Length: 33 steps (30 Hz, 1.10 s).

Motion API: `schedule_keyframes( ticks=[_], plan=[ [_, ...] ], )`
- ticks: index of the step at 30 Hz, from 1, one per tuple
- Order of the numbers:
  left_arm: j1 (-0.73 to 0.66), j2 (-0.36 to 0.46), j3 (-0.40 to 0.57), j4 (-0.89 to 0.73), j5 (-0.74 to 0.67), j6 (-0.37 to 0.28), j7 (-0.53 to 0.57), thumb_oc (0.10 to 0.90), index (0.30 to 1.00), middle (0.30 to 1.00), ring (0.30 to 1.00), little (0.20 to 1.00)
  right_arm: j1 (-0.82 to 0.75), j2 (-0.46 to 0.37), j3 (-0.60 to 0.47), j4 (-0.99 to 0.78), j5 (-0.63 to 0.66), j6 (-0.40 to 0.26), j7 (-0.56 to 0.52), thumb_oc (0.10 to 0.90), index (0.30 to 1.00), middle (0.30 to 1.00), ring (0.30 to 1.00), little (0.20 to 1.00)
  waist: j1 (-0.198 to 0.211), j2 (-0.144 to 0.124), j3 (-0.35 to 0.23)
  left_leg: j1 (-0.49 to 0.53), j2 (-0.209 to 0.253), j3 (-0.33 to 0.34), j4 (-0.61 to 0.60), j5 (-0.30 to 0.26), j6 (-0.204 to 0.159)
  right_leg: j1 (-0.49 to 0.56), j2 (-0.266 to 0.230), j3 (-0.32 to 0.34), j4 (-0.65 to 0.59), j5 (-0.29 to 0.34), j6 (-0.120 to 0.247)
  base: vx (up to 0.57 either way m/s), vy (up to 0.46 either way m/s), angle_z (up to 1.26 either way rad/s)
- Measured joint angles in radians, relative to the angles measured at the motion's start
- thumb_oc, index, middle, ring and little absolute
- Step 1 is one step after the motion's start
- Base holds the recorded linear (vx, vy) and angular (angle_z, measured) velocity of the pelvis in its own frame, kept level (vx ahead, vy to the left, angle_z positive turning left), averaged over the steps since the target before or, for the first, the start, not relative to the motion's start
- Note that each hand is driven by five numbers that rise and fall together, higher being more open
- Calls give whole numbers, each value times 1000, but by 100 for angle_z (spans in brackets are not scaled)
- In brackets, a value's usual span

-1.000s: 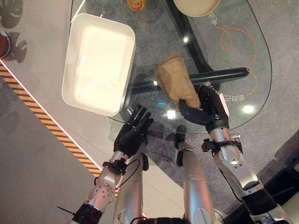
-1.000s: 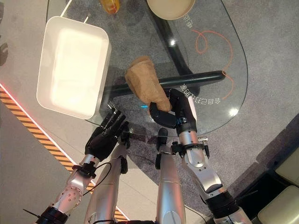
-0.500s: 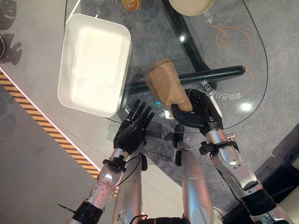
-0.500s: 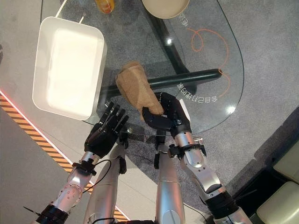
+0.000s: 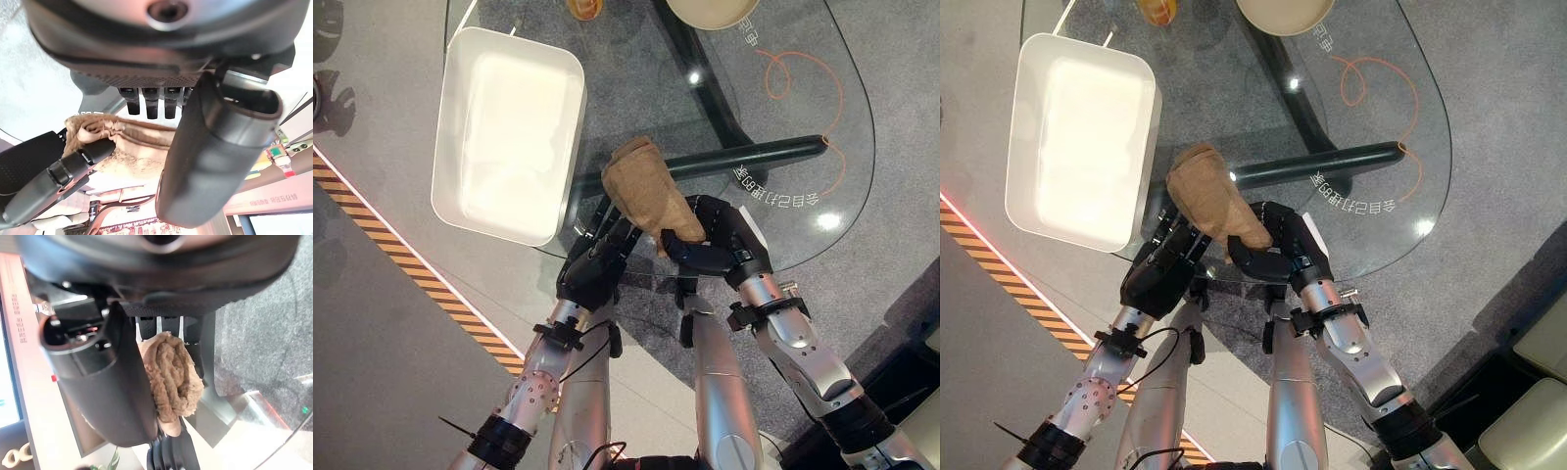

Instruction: Wipe the table with a cloth and put it in the basket.

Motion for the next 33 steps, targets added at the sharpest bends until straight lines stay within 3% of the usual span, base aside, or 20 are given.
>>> schedule_keyframes(
  ticks=[21, 33],
  plan=[
    [-14, 1, 3, 1, -1, -1, 4, 800, 900, 900, 900, 900, -65, -43, 60, -26, -126, 90, 29, 100, 300, 300, 300, 200, 1, -1, 0, -8, 0, -1, 4, 0, 1, -10, 0, 0, 7, 1, -1, 0, 0, 0],
    [19, -13, 3, 8, -115, -5, -4, 800, 900, 900, 900, 900, -98, -41, 67, -34, -207, 153, 76, 100, 300, 300, 300, 200, 3, -1, 0, -9, -1, -3, 7, 0, 1, -14, -2, -1, 20, 0, -1, 0, 0, 0]
  ],
)
